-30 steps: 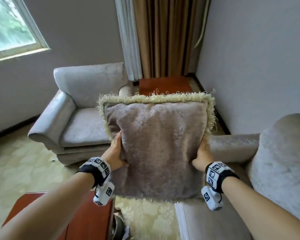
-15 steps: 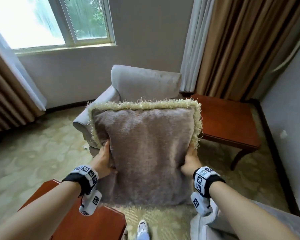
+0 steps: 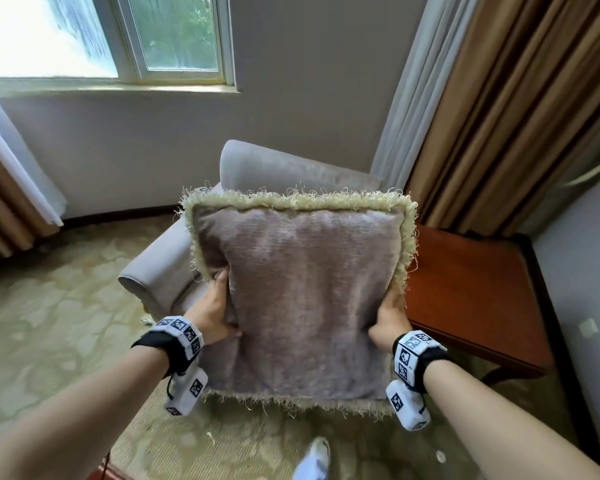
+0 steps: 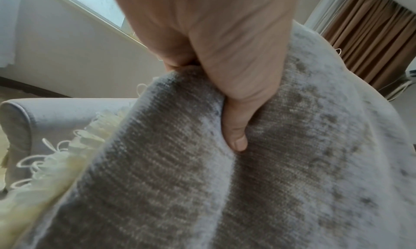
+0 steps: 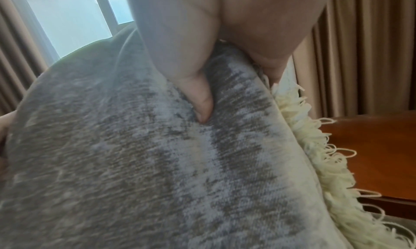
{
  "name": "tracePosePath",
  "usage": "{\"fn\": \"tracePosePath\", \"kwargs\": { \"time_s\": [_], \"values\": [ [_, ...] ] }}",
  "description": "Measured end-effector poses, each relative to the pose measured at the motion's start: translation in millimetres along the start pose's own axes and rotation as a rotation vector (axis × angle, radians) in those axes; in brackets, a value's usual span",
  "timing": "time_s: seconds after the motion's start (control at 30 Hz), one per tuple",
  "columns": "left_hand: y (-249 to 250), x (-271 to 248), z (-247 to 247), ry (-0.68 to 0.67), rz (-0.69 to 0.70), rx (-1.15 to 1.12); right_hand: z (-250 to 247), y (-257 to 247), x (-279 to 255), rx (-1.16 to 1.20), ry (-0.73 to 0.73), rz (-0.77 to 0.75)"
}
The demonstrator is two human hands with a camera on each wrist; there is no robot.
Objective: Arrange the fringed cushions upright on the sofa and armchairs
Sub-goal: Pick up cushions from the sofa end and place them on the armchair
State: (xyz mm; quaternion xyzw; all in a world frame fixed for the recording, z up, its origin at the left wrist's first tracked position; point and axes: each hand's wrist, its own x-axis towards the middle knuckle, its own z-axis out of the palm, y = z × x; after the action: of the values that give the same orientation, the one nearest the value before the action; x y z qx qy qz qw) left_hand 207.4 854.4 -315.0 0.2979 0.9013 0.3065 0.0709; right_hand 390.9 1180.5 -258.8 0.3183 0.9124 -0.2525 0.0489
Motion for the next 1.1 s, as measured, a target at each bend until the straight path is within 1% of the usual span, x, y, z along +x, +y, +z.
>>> {"fn": "tracePosePath", "kwargs": {
  "time_s": [0.17, 0.4, 0.5, 0.57, 0.67, 0.73, 0.83, 0.93, 1.0, 1.1],
  "values": [
    [-40.9, 56.8, -15.7, -0.021, -0.103, 0.0, 19.4, -43.4, 95.2, -0.031, -0.065, -0.052],
    [-103.8, 141.3, -49.5, 0.026, -0.264, 0.038, 47.9, -124.7, 242.5, -0.015, -0.171, -0.181],
    [-130.0, 172.2, -61.4, 0.029, -0.318, 0.038, 57.2, -155.4, 293.6, -0.071, -0.199, -0.228],
    [-146.6, 193.9, -68.4, 0.03, -0.328, 0.037, 63.4, -171.4, 321.4, -0.107, -0.22, -0.233],
    [-170.7, 234.8, -74.2, 0.017, -0.309, -0.005, 73.9, -190.5, 360.3, -0.135, -0.284, -0.192],
    [-189.3, 270.7, -73.8, -0.014, -0.27, -0.029, 81.4, -201.3, 388.6, -0.143, -0.29, -0.165],
    [-224.1, 336.8, -69.2, -0.109, -0.218, -0.043, 93.6, -210.5, 426.9, -0.102, -0.264, -0.085],
    [-251.8, 414.7, -62.6, -0.193, -0.139, -0.043, 103.8, -213.0, 457.7, -0.045, -0.207, 0.048],
    [-263.3, 465.6, -56.3, -0.249, -0.072, -0.056, 106.7, -214.4, 477.5, -0.015, -0.176, 0.136],
    [-271.9, 530.8, -42.9, -0.307, 0.0, -0.047, 107.5, -213.1, 503.9, 0.023, -0.124, 0.229]
  ]
}}
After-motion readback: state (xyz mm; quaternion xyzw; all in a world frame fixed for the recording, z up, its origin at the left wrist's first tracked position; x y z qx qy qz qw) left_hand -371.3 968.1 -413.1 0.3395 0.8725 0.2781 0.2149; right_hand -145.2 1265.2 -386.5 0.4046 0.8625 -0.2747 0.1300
